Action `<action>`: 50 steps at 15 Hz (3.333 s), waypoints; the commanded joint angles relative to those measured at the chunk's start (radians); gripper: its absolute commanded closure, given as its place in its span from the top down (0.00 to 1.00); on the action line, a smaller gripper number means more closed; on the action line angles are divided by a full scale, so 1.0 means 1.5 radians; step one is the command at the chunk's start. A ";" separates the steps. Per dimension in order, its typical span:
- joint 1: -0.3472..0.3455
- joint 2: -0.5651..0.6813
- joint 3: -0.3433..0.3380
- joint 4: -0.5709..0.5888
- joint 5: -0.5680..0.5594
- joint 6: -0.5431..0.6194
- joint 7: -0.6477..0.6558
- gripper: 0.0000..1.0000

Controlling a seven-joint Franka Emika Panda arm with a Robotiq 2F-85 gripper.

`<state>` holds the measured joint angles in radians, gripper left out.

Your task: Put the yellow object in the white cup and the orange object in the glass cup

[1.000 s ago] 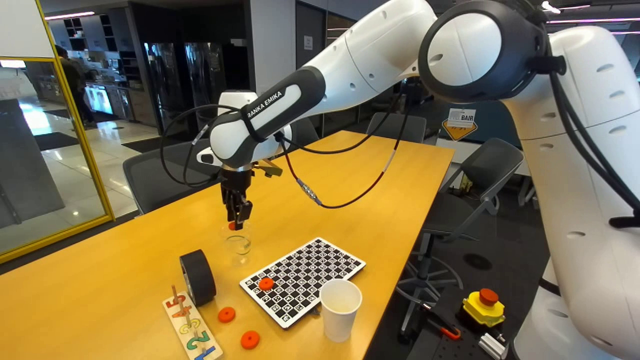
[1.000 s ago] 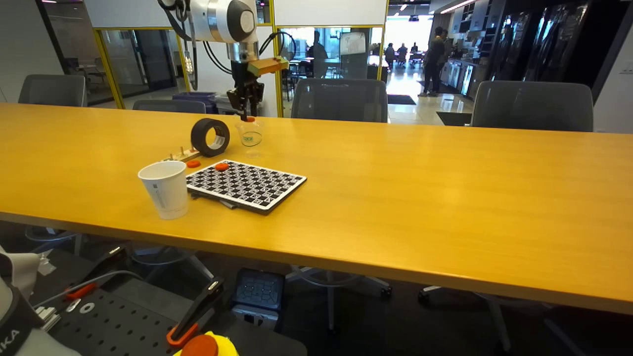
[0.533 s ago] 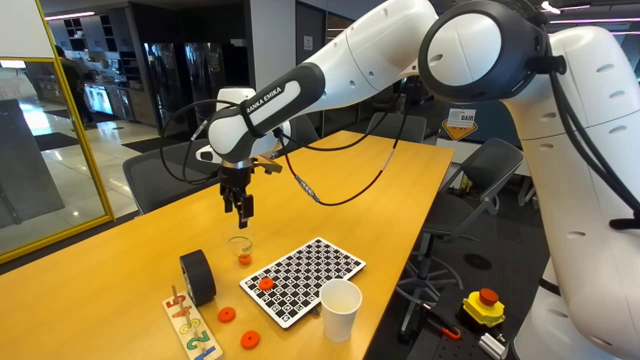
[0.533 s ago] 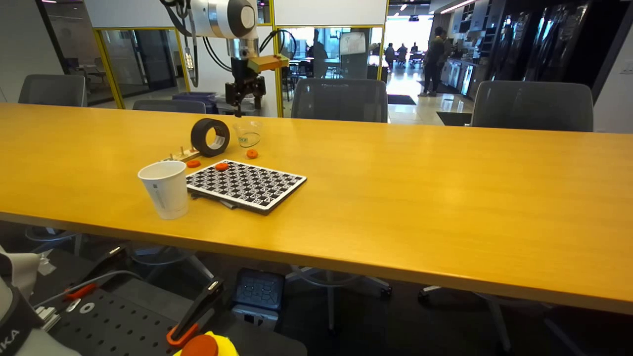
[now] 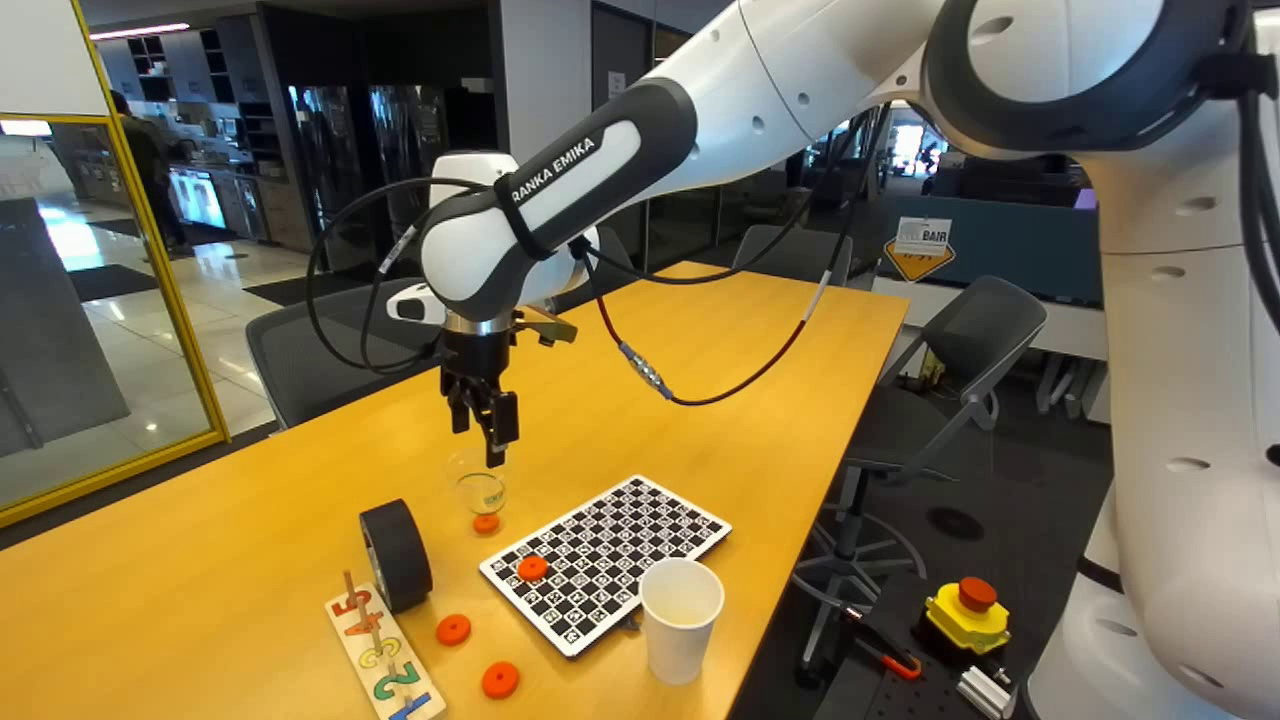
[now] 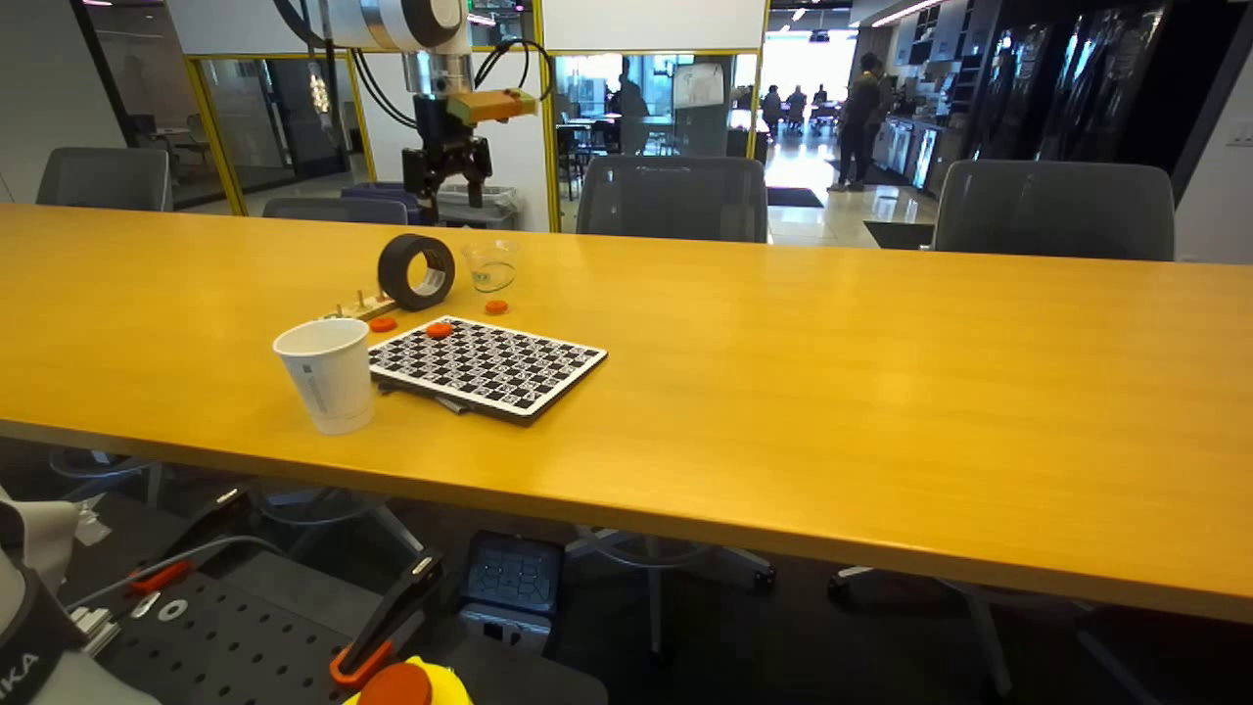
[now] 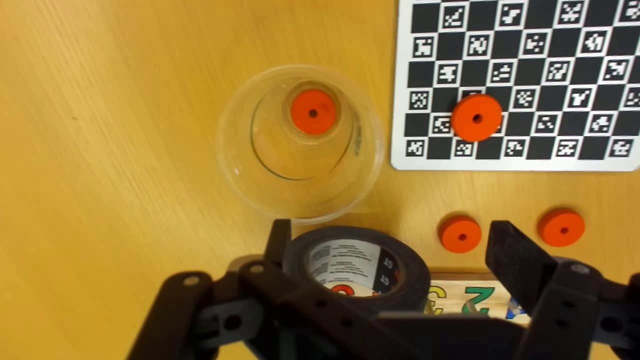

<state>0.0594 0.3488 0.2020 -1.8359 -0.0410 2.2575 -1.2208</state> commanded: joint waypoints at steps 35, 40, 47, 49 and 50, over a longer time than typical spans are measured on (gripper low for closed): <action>0.030 0.070 -0.035 -0.169 -0.001 0.181 0.617 1.00; 0.029 0.084 -0.040 -0.154 -0.001 0.173 0.625 0.73; 0.034 0.077 -0.051 -0.150 -0.011 0.170 0.646 0.21; 0.037 0.071 -0.054 -0.154 -0.016 0.168 0.657 0.20; 0.037 0.067 -0.055 -0.158 -0.019 0.169 0.661 0.20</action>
<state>0.1030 0.4610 0.1310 -2.0750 -0.0350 2.5284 -0.2756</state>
